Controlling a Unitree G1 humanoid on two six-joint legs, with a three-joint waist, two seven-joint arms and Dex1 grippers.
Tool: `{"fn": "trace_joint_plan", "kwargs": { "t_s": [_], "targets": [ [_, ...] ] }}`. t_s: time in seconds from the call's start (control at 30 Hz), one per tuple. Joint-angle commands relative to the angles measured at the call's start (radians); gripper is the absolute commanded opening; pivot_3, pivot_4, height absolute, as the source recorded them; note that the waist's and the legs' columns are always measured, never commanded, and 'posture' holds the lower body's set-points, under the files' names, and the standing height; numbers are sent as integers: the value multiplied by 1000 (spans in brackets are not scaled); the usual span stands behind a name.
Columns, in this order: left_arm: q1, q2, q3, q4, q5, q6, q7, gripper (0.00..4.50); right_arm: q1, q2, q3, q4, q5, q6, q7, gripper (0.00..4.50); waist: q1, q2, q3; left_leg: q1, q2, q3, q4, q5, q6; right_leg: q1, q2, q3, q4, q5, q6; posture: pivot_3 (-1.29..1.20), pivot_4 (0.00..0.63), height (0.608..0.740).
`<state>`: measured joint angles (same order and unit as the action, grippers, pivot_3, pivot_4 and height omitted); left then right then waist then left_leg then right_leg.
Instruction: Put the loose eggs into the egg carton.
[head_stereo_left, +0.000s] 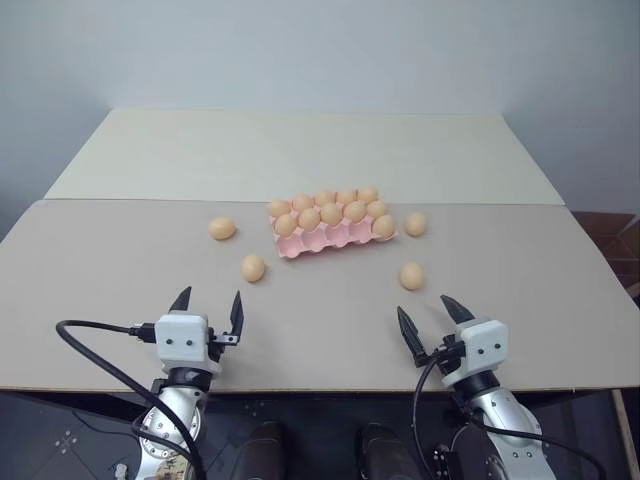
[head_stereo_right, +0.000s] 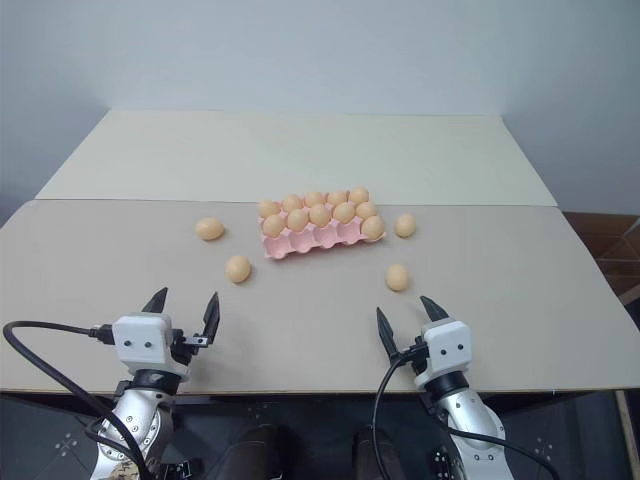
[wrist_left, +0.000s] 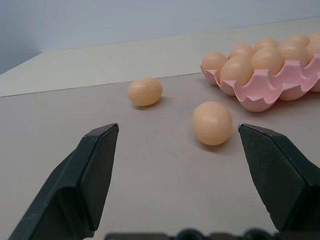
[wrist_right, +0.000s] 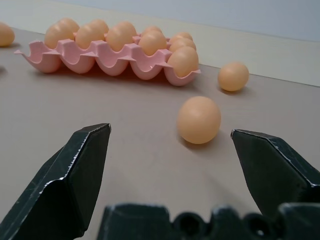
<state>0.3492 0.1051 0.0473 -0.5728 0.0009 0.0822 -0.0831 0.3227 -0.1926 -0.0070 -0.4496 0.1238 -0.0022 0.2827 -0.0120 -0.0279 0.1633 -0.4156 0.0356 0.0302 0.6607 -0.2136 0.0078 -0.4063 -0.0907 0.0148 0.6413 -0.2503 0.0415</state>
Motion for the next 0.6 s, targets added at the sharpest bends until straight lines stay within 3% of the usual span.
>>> {"fn": "trace_joint_plan", "kwargs": {
  "t_s": [0.03,0.33,0.6],
  "targets": [
    [10,14,-4,-16,-4,-56,-22,4159,1,-6,-2,-43,13,-1,4,4500,0,0,0,0,0,0,0,0,0,0,0,0,0,0,0,0,150,740],
    [24,40,-9,-28,18,-33,-33,4159,15,-7,-3,-53,16,3,7,4500,0,0,0,0,0,0,0,0,0,0,0,0,0,0,0,0,150,740],
    [29,91,-26,-67,-43,32,-117,4159,13,-29,-20,-67,35,6,22,4500,0,0,0,0,0,0,0,0,0,0,0,0,0,-1,-1,0,150,740]
  ]
}}
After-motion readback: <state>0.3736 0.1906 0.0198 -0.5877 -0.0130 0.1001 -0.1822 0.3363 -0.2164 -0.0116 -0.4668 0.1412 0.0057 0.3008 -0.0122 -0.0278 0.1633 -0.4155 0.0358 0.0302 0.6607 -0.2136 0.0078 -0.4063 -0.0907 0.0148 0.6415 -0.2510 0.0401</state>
